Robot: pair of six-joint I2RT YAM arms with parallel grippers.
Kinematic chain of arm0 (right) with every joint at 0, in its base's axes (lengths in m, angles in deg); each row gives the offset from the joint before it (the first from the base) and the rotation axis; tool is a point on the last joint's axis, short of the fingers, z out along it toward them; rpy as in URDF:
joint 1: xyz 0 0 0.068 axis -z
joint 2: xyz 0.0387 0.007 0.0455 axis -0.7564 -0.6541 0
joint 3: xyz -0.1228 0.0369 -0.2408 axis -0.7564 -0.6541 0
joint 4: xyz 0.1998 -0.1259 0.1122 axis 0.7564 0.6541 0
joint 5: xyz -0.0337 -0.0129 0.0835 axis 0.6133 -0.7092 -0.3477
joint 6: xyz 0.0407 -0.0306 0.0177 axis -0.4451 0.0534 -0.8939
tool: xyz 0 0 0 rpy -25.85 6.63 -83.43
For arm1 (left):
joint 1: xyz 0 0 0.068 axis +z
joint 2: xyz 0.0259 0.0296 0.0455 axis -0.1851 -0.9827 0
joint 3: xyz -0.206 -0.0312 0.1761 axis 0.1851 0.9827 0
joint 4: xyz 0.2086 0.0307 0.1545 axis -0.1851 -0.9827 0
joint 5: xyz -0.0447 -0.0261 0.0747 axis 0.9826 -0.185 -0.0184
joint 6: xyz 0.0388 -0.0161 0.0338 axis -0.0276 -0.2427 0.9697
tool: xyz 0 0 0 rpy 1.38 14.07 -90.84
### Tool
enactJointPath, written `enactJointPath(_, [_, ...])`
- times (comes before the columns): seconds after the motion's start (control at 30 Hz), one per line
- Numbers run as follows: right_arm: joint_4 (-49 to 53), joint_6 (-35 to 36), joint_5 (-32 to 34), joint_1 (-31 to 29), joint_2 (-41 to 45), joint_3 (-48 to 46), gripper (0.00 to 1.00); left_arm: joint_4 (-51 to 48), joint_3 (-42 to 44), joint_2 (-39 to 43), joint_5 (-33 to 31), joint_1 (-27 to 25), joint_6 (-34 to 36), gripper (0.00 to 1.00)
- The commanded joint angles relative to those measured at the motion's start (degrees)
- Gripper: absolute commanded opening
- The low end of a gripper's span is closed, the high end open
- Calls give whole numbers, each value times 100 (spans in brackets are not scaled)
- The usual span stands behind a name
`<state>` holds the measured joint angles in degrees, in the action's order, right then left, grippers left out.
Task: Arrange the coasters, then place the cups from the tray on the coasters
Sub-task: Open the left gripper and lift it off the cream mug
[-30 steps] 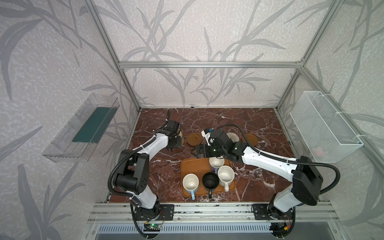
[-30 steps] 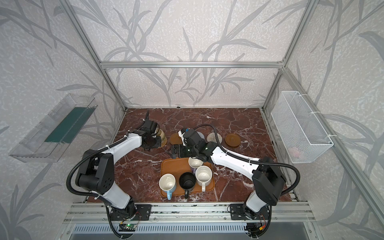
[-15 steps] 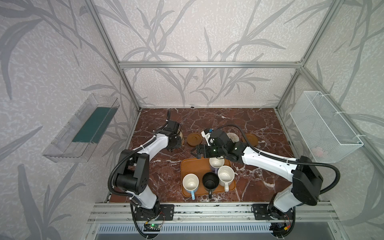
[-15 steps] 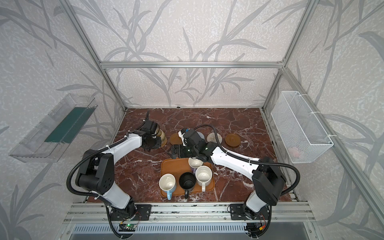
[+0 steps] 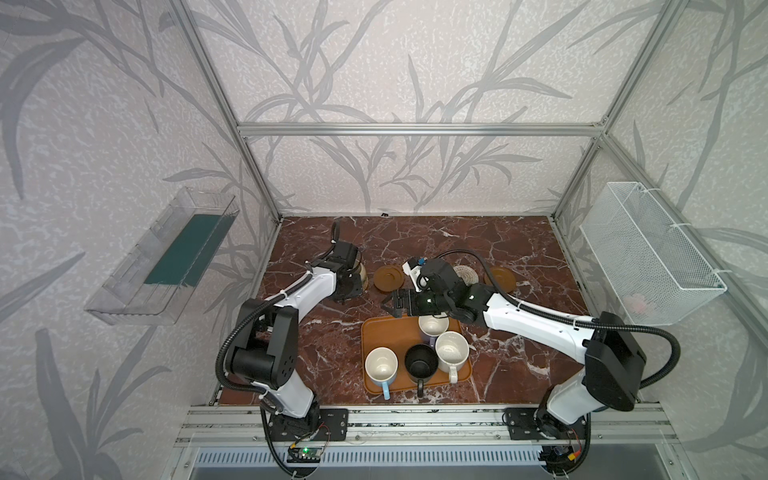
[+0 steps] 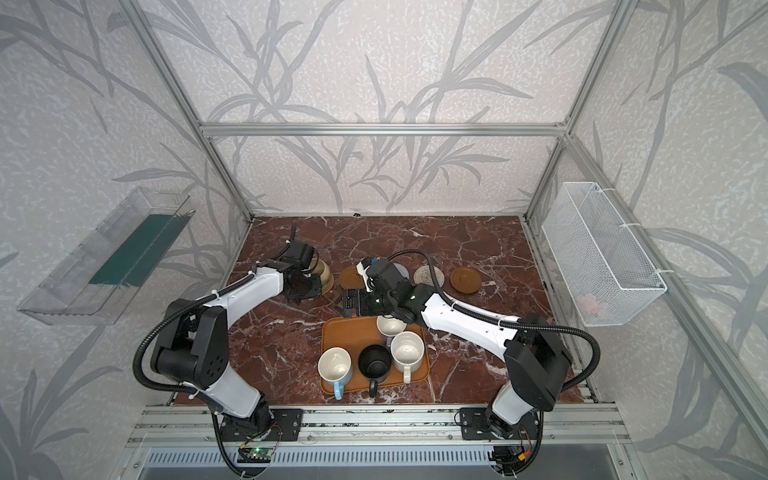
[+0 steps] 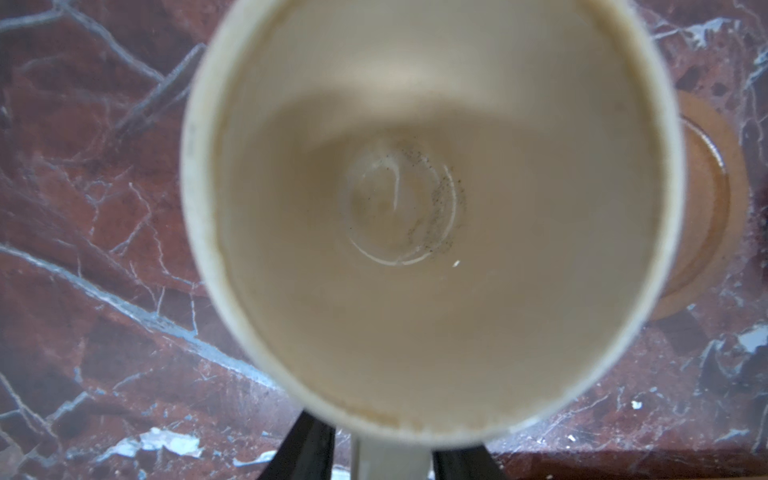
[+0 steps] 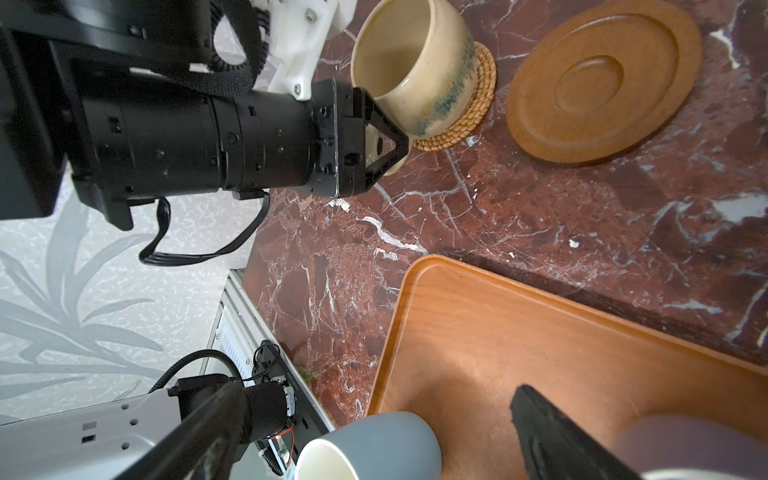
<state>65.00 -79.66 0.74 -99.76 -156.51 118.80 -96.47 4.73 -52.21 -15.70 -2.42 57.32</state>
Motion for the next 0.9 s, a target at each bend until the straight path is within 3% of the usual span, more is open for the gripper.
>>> enactJointPath(0.0, [166,10,1,16,163,38,99,-212,118,261,-169,-1,-176,48])
enactJointPath(0.1, [356,72,47,18,253,66,99,-335,74,465,-267,-1,-139,57])
enactJointPath(0.27, [1227,389,537,7,531,279,99,-753,-148,987,-310,7,-190,91])
enactJointPath(0.37, [1854,624,846,12,699,466,99,-954,-231,1375,-241,31,-507,98])
enactJointPath(0.57, [2674,1050,1088,14,1110,565,99,-920,-199,2252,405,43,-711,99])
enactJointPath(0.7, [2882,1279,1184,16,1450,342,99,-911,-266,2773,1415,43,-755,99])
enactJointPath(0.87, [3441,1307,1420,12,1595,270,99,-202,88,3043,3948,14,-1108,99])
